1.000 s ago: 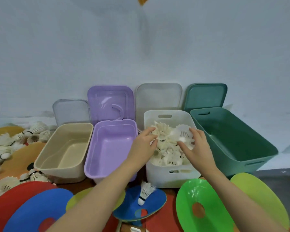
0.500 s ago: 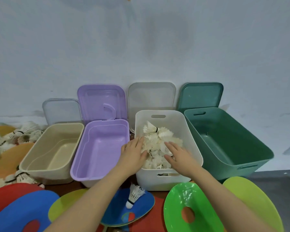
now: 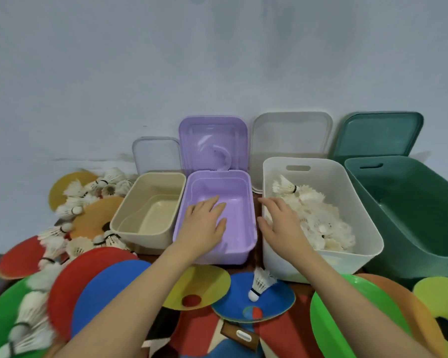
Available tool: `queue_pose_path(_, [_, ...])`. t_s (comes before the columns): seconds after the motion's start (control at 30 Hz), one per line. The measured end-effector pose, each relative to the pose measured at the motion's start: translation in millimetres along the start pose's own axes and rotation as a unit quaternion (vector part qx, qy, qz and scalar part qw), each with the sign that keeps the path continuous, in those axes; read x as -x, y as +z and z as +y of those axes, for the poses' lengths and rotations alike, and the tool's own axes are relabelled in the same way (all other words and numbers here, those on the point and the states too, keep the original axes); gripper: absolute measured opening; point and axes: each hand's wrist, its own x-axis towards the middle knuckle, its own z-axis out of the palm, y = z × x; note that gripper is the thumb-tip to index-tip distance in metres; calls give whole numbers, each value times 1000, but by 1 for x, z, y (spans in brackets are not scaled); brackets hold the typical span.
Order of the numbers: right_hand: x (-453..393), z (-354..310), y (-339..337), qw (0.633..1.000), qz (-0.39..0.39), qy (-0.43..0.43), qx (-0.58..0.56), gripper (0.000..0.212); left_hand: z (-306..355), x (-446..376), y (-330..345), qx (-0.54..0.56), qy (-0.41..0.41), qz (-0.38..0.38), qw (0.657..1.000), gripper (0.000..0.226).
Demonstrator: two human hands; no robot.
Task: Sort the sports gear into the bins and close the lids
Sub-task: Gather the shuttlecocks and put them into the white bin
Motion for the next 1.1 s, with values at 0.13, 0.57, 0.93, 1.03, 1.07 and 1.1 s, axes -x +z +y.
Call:
queue_pose_path(0.13, [-10,-42,34,999,-21,-20,-21,48,-49,25,-13,24,-16,10,1000,60])
queue_pose_path(0.57, [-53,-211,173,993,-80,-42,-79,29,-276,83,-39,60,-78,-2,995,38])
queue_pose_path(0.93, [-85,-287,279,981,-126,-79,121,31,-389,119,-9,90,-174,-83,977,41])
queue_pose_path(1.03, [-97,-290,291,970,-153,-77,172,33,-393,112,-3,177,-192,-54,964,32])
queue_pose_path(1.07, [-101,-291,293,966,-164,-80,185,34,-392,109,-2,203,-198,-42,958,28])
queue_pose_path(1.1, [-104,-291,295,960,-178,-84,197,34,-391,106,-2,219,-205,-32,953,24])
